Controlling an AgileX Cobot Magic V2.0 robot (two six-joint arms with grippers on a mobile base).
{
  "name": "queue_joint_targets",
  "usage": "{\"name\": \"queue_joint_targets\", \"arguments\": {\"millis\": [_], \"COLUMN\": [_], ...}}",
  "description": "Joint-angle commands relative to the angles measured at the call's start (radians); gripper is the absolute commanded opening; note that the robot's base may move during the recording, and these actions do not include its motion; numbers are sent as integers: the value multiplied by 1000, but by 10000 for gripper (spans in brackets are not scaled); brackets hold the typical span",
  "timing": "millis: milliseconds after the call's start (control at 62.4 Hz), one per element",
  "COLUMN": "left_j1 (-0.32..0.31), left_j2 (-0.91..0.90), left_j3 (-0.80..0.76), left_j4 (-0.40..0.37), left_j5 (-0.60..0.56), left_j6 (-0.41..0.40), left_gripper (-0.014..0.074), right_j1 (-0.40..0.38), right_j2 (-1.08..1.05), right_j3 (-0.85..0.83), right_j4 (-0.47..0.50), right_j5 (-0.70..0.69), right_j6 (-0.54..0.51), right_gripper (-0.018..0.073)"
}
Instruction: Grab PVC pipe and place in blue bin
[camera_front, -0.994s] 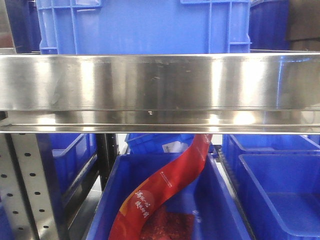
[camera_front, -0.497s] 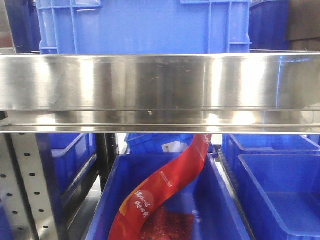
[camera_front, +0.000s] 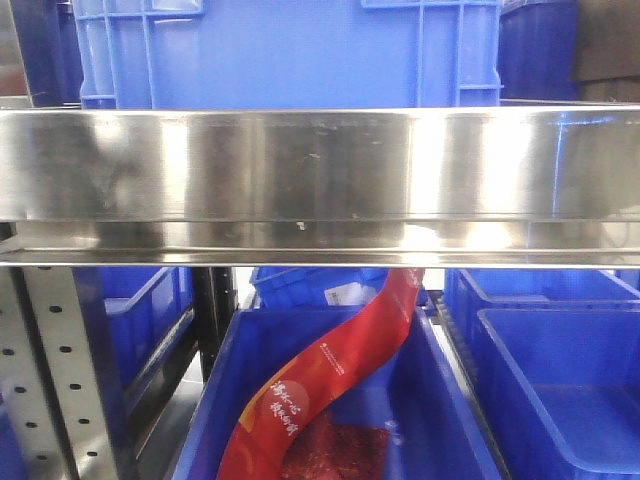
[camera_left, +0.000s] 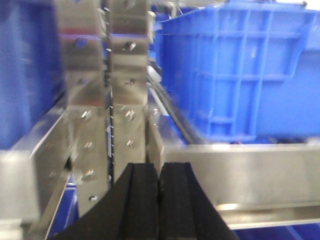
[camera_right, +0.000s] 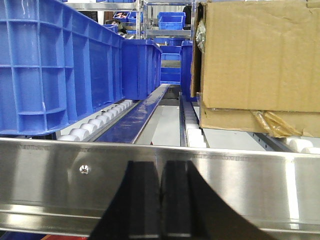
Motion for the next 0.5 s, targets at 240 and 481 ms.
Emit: {"name": "queue_joint_targets", "arguments": {"millis": [240, 481], "left_j1": [7, 7], "left_j2": [-175, -175], "left_j3": [117, 117], "left_j4": [138, 78], "left_j5": [-6, -118], "left_j6": [0, -59], "left_gripper": [-111, -111], "right_j1": [-6, -6], "right_j2": [-4, -4], "right_j3": [0, 0], "right_j4": [3, 3], "right_j5": [-24, -24], "right_j6": [-2, -2], "right_gripper": [-167, -167]}}
